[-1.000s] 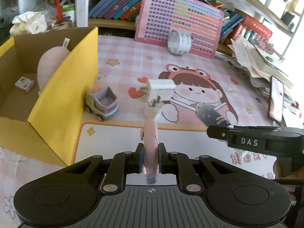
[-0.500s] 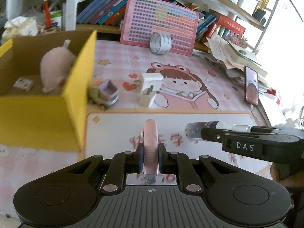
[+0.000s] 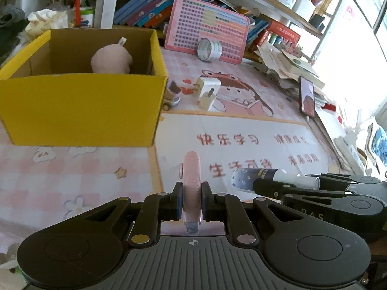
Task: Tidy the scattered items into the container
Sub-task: 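Lift the pink cylinder and the bottle with both tools toward the box, then open the left tool to drop the cylinder while the right tool releases the bottle into the box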
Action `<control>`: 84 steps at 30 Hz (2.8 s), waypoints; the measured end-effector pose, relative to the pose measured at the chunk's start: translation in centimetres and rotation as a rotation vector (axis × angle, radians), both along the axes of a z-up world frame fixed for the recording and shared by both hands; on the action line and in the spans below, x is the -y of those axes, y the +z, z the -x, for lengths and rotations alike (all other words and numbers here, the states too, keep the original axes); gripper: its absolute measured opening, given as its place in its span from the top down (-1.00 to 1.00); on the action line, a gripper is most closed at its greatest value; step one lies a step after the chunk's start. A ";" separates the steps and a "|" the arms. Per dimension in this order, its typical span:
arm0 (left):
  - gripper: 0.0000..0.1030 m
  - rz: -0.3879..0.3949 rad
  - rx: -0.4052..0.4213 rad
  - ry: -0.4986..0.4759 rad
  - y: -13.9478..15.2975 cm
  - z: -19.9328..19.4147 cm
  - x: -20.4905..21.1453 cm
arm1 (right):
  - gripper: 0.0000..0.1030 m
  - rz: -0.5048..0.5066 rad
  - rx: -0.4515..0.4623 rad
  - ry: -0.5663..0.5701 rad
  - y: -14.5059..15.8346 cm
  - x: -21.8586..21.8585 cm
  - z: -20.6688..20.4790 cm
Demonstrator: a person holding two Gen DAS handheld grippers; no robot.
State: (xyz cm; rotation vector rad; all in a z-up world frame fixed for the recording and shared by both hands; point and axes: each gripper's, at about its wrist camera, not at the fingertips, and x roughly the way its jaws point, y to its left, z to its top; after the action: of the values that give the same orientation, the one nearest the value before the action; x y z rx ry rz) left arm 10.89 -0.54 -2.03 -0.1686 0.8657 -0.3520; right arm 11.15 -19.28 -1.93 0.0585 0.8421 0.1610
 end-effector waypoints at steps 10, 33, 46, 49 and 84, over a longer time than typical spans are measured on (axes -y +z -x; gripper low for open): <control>0.74 -0.042 0.019 0.012 0.1 2.9 -3.6 | 0.40 0.004 0.009 0.034 0.2 -4.5 2.4; 0.74 -0.029 0.021 0.190 0.2 5.5 -11.6 | 0.40 0.061 0.012 0.277 0.4 -14.0 2.0; 0.74 -0.048 0.087 0.267 1.8 4.7 -13.3 | 0.40 0.060 0.116 0.410 2.2 -16.9 -0.1; 0.74 -0.059 0.140 0.296 3.1 4.1 -13.6 | 0.40 0.049 0.170 0.445 3.4 -17.2 -1.0; 0.74 -0.266 0.048 0.203 2.6 -18.5 -10.8 | 0.40 0.101 0.021 0.609 1.6 -17.5 -23.1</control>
State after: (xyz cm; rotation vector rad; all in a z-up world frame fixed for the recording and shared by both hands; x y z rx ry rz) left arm 29.39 10.28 0.56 -0.0005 0.8315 -0.0492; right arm 34.22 -1.75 -0.34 -0.2978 0.8257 0.6886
